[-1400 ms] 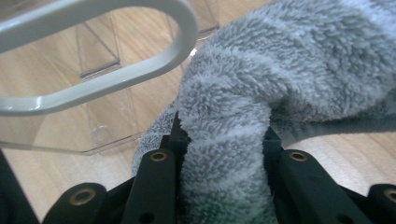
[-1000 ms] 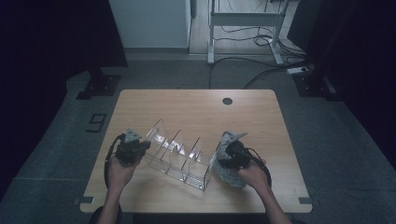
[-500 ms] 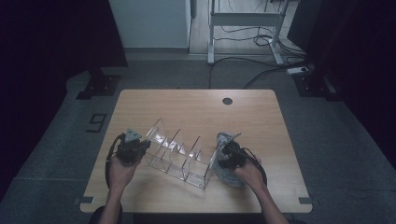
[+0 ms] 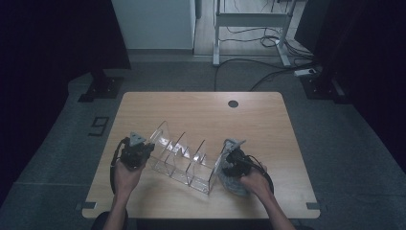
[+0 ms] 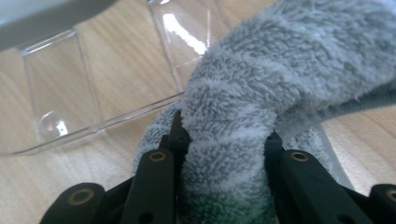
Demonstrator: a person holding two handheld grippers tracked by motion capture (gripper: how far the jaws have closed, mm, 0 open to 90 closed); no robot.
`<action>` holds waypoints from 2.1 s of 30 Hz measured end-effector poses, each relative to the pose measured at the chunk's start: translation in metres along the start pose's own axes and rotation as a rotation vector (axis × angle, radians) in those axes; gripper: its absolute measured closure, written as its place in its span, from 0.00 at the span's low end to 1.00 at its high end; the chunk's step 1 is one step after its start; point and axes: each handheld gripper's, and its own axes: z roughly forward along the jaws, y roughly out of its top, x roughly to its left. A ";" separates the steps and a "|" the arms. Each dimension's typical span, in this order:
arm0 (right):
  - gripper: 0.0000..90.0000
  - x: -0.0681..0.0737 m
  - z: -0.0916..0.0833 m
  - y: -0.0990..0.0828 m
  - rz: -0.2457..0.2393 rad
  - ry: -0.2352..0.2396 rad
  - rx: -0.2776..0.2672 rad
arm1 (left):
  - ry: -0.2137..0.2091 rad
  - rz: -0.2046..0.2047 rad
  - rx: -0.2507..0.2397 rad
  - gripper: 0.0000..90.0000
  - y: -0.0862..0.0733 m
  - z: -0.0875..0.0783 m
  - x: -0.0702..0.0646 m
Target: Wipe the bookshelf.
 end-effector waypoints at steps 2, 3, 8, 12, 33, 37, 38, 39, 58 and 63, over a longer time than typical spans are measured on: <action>0.75 0.004 -0.001 -0.001 -0.006 0.003 0.001 | 0.003 0.001 0.002 0.95 0.000 0.000 -0.001; 0.75 0.005 -0.001 -0.001 -0.014 0.008 0.001 | 0.004 0.002 0.002 0.95 0.000 0.000 -0.001; 0.75 0.015 -0.002 -0.007 -0.039 0.042 0.001 | 0.004 0.001 0.004 0.95 0.000 0.000 -0.001; 0.75 0.025 -0.004 -0.011 -0.055 0.065 0.005 | 0.009 0.003 0.004 0.95 0.000 0.000 -0.001; 0.74 0.071 -0.013 -0.026 -0.140 0.149 0.016 | 0.019 0.005 0.013 0.95 0.001 0.000 -0.003; 0.74 0.073 -0.012 -0.026 -0.149 0.142 0.023 | 0.016 0.006 0.013 0.95 0.001 0.000 -0.002; 0.75 0.073 -0.013 -0.026 -0.149 0.140 0.023 | 0.015 0.007 0.012 0.95 0.001 0.000 -0.002; 0.75 0.073 -0.013 -0.026 -0.150 0.137 0.024 | 0.011 0.006 0.012 0.94 0.001 0.000 -0.002; 0.76 0.032 -0.069 -0.017 -0.094 0.035 -0.079 | -0.021 0.003 0.008 0.94 0.000 0.000 0.003; 0.76 0.021 -0.082 -0.009 -0.083 0.011 -0.103 | -0.024 0.002 0.009 0.94 0.000 0.000 0.003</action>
